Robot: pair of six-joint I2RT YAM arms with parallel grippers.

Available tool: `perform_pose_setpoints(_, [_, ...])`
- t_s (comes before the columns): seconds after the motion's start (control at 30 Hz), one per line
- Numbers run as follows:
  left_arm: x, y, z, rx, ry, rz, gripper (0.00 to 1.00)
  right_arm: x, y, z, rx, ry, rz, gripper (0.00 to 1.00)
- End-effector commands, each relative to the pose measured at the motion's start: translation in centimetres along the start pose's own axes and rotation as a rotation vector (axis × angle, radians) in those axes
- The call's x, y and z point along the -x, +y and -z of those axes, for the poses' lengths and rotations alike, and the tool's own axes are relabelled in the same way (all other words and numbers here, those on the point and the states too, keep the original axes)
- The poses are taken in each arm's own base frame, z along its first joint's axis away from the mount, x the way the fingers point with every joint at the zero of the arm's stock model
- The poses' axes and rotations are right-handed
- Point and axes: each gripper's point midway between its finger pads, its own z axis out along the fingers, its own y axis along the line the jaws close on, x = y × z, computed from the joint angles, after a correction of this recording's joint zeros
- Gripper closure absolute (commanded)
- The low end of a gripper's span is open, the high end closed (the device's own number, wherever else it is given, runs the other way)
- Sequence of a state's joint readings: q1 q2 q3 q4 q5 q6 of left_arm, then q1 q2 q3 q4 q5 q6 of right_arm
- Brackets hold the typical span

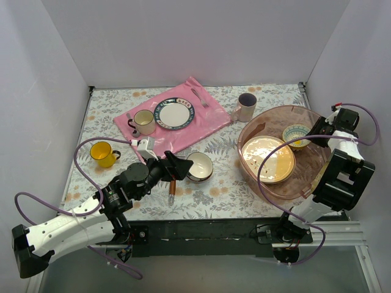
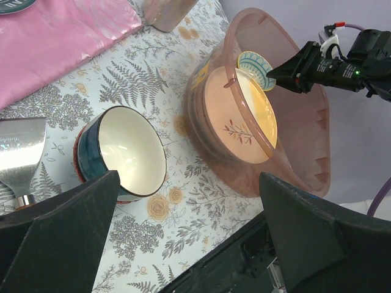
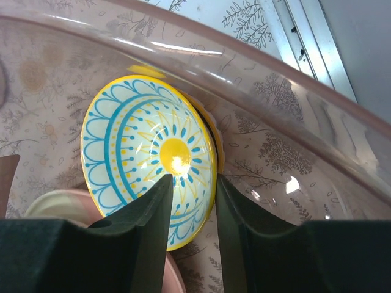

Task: Place the mixed dishes into the plastic bin
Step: Place the bowl in the plastic bin, then pick up the bowl from the center of the board.

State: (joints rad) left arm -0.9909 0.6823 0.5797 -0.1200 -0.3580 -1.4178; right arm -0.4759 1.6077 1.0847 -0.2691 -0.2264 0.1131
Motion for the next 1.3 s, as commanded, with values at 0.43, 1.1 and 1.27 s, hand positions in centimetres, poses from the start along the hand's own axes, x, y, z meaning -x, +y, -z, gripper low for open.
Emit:
perform_pose_setpoints(0.43, [0.2,0.1,-0.2,0.011,-0.001,0.004,0.02,3.6,3.9,3.8,0.165,-0.148,0.173,0.28])
perform_pose_setpoints(1.1, [-2.1,1.1,-1.7,0.081,0.099,0.030,0.02,0.5,14.0,14.4,0.728,-0.304,0.573,0.18])
perform_pose_setpoints(1.27, [-3.4,2.1,-3.1,0.160,0.178,0.037,0.02,-0.3,15.2,16.1,0.799,-0.317,0.604,0.18])
